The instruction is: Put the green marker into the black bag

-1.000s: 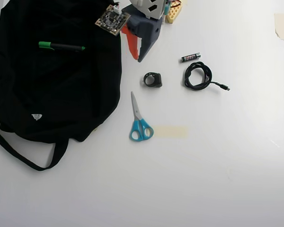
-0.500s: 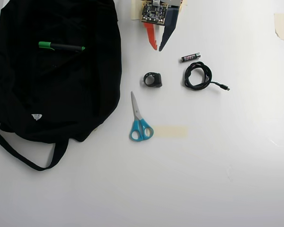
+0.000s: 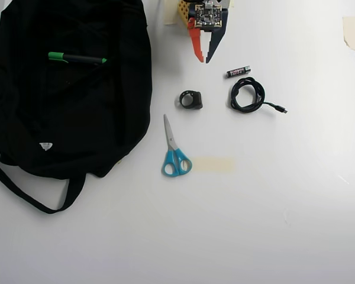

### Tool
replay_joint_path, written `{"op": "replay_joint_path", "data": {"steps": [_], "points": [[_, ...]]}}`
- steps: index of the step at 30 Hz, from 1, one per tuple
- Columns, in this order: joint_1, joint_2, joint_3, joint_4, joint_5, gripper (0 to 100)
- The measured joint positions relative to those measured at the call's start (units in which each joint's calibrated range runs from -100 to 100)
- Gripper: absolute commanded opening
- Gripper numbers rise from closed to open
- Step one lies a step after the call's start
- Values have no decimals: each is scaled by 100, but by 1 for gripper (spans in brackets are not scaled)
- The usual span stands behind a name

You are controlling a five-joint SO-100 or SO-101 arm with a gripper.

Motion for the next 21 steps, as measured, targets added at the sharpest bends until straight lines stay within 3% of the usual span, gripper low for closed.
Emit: {"op": "replay_joint_path", "data": {"steps": [9,21], "points": [[-29,-971,739,0,54,2],[-140,-1038,1352,0,54,2]]}}
